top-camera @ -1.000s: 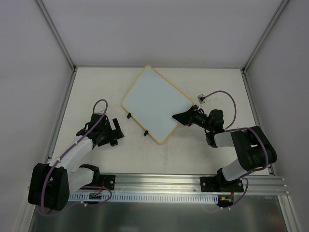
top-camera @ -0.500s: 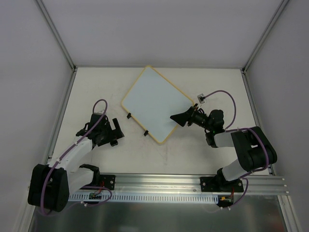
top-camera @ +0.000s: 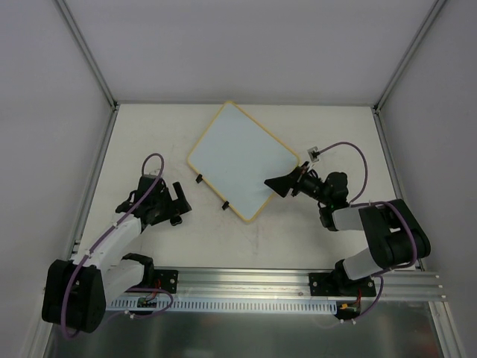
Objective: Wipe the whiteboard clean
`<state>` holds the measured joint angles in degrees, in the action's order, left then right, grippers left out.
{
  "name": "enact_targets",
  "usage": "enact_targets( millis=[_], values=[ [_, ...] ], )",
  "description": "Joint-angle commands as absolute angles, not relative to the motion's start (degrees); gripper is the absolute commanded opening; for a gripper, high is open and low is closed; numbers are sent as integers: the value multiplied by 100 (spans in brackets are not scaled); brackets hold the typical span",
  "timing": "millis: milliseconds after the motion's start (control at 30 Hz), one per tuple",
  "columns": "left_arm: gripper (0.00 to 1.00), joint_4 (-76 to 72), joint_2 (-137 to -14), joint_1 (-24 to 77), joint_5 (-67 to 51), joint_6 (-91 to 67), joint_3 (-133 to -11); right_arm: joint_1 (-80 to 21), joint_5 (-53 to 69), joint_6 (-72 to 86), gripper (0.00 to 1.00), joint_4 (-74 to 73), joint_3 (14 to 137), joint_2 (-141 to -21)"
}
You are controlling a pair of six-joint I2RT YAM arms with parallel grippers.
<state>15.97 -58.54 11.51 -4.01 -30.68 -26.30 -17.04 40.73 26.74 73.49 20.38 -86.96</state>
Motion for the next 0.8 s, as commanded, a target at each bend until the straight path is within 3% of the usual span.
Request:
enact_targets(
  millis=[0,500,667,767],
  values=[
    [99,1670,-5503,1099,-369,-3138,-2540,-1556,3894,2488,99,8139,1908,-8324],
    [99,1679,-4958,1099,-738,-3252,-2505,-1125,3024,2488,99,7735,836,-7068],
    [99,1696,-4326,1099,-782,-3340,-2339,-1116,2568,2154,99,6104,256,-4921],
    [99,1723,-4018,1099,-843,-3392,-2277,-1116,2269,1829,99,3952,386,-3173]
  ],
)
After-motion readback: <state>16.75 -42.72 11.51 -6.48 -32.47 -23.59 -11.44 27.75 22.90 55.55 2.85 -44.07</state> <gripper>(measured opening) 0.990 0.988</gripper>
